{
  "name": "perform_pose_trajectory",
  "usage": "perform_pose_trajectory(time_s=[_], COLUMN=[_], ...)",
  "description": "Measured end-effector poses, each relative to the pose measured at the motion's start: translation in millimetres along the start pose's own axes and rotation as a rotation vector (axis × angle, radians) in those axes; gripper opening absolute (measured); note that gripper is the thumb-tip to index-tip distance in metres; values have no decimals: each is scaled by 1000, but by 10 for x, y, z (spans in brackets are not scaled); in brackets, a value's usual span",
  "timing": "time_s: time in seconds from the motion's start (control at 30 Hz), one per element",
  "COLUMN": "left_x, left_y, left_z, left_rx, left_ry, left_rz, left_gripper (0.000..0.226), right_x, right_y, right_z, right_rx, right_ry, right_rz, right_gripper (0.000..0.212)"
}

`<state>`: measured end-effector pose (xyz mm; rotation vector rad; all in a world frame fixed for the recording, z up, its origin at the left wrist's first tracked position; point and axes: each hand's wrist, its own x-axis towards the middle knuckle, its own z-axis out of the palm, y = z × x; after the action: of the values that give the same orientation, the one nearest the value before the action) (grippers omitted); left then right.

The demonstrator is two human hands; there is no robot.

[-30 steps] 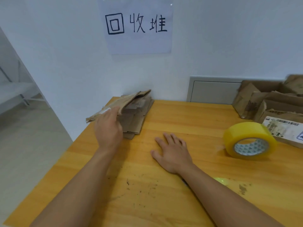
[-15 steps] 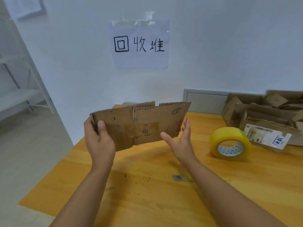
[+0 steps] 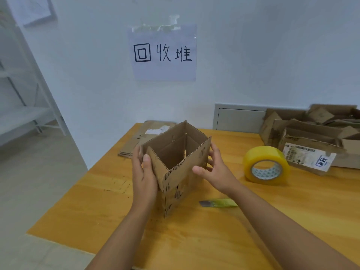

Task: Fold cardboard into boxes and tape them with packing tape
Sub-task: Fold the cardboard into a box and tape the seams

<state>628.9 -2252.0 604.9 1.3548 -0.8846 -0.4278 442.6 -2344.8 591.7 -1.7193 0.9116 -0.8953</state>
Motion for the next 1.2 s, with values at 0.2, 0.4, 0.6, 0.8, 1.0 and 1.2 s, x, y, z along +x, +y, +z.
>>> perform_pose_trajectory(time_s=[0.2,0.4,0.6,0.8,1.0,1.2], left_x=[-280,-137,62,-138,5,89], left_y=[7,-71,-107,-277,-217,-105], left_z=[-29,-52,-82,-125,-45,-25], left_rx=[-17,-147,4,119,95,23], left_ry=[136,-126,42,-125,-179,-104], left_rz=[-60,-83,-66,92,72,-48], left_gripper=[66,64,69,58,37,18], right_x=[-11,-44,-100,-87,-114,-55], right_y=[-35,-26,43,33,16,9], right_z=[-34,17,-149,-174,-139,-116], right_rx=[4,-45,-133,-118,-62,-54], right_ry=[108,171,288,218,243,330], right_rz=[-21,-83,-88,-178,-197,-111], right_gripper=[92,86,88,55,31,19])
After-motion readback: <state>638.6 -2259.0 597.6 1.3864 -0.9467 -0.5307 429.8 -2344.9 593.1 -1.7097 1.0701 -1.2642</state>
